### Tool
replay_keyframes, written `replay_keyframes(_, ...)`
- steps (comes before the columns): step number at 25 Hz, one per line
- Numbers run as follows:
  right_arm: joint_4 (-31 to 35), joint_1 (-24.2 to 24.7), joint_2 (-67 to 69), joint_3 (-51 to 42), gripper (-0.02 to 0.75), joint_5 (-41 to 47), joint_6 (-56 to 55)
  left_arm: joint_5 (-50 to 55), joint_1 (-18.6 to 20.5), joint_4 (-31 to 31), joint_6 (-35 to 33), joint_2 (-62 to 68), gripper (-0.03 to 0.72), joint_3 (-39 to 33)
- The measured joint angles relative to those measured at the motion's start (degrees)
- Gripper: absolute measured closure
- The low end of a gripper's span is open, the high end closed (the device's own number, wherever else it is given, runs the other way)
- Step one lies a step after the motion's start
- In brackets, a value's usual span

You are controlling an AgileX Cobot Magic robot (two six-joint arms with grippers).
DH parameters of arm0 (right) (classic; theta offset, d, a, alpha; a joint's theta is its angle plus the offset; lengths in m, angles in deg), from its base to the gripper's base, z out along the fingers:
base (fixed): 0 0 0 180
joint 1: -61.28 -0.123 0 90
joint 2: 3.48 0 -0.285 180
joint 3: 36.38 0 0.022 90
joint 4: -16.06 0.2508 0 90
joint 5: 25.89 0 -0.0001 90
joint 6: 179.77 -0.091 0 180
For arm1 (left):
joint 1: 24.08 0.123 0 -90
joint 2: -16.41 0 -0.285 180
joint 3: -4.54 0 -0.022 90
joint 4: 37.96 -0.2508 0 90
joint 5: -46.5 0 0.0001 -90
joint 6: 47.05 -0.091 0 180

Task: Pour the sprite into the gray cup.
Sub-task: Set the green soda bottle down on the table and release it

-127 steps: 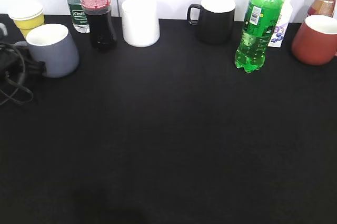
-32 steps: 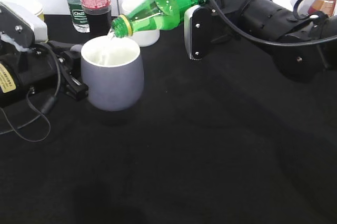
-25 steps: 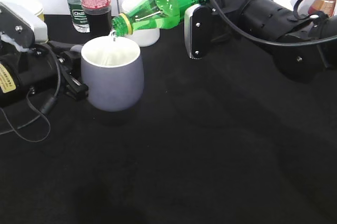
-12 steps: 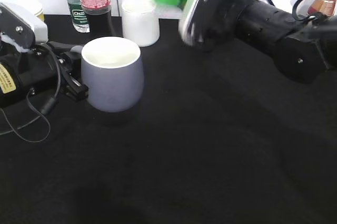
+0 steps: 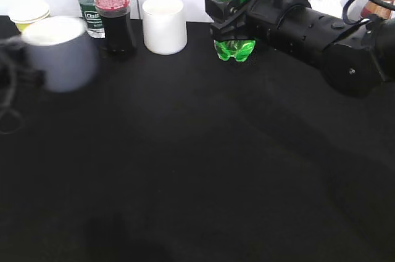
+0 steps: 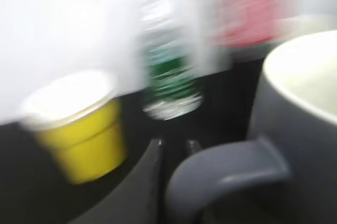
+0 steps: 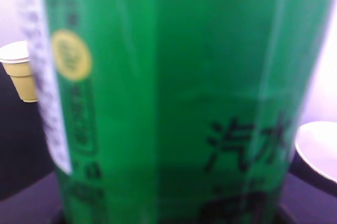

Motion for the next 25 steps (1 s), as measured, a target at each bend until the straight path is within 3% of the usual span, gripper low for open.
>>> replay_keyframes(2,0.0,0.0,0.0,0.0,0.321,0.0,0.0,-1.4,2.5,0.5,0.0,5.3,0.613,2.2)
replay_keyframes(8,0.0,0.0,0.0,0.0,0.321,0.0,0.0,-3.8,2.6,0.2,0.2,19.2,0.614,15.5)
replay_keyframes(10,0.0,0.0,0.0,0.0,0.321,-0.1,-0.1,-3.9,2.6,0.2,0.9,19.8,0.540,16.0)
replay_keyframes(12,0.0,0.0,0.0,0.0,0.322,-0.1,-0.1,-4.5,2.7,0.4,1.4,19.1,0.409,14.6)
replay_keyframes(13,0.0,0.0,0.0,0.0,0.322,-0.1,-0.1,-4.8,2.7,0.4,1.4,17.8,0.384,12.5)
replay_keyframes(18,3.6,0.7,0.0,0.0,0.322,-0.1,1.3,-4.9,1.5,2.3,1.4,2.7,0.364,-3.5)
replay_keyframes(22,13.8,8.3,0.0,0.0,0.322,-0.4,6.8,15.9,-3.3,3.0,1.4,-18.6,0.364,-7.6)
replay_keyframes(25,15.5,12.0,5.4,0.0,0.322,-8.0,8.2,32.9,-3.6,3.4,1.9,-29.3,0.364,-6.4)
